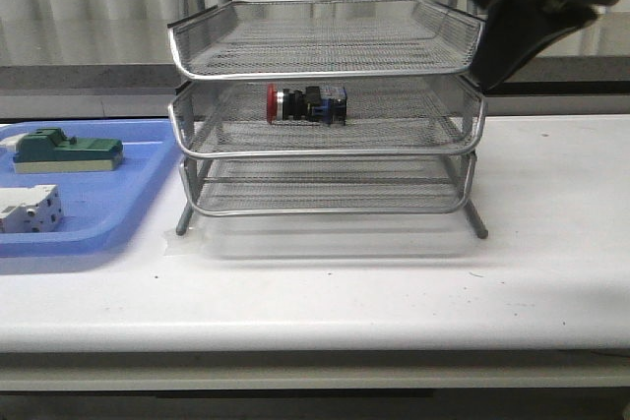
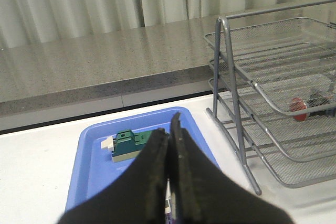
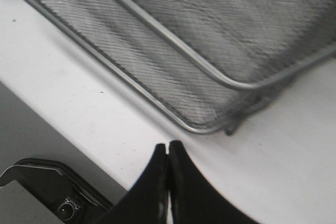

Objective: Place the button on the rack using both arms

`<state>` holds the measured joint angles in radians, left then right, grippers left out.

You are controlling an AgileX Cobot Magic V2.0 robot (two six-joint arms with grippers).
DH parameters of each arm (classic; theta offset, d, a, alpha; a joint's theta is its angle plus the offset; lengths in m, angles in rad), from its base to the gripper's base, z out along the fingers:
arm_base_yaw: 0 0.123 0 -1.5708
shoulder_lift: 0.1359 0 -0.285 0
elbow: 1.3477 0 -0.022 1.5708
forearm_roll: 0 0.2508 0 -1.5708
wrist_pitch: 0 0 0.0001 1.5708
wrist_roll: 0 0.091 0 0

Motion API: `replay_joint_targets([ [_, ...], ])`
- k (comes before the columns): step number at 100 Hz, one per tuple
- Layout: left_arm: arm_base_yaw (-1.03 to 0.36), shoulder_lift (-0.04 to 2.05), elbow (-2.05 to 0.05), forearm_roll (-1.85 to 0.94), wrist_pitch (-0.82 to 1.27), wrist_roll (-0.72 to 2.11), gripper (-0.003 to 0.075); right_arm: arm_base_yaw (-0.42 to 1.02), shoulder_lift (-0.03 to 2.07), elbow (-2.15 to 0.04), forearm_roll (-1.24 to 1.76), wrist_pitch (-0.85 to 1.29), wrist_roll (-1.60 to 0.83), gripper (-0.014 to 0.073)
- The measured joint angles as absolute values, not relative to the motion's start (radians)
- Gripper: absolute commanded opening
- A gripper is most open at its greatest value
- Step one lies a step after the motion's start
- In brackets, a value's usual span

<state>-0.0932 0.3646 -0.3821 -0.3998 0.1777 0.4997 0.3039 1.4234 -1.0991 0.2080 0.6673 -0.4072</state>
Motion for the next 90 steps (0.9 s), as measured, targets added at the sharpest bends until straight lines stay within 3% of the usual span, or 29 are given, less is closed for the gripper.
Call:
replay_joint_targets([
  [32, -0.093, 0.365, -0.382, -0.4, 0.178, 0.5, -0.002, 0.214, 1.103, -0.92, 0.067, 0.681, -0.194, -0.006],
  [90, -0.093, 0.365, -0.382, -0.4, 0.178, 0.5, -0.002, 0.098, 0.416, -0.592, 0.058, 0.694, -0.129, -0.006],
])
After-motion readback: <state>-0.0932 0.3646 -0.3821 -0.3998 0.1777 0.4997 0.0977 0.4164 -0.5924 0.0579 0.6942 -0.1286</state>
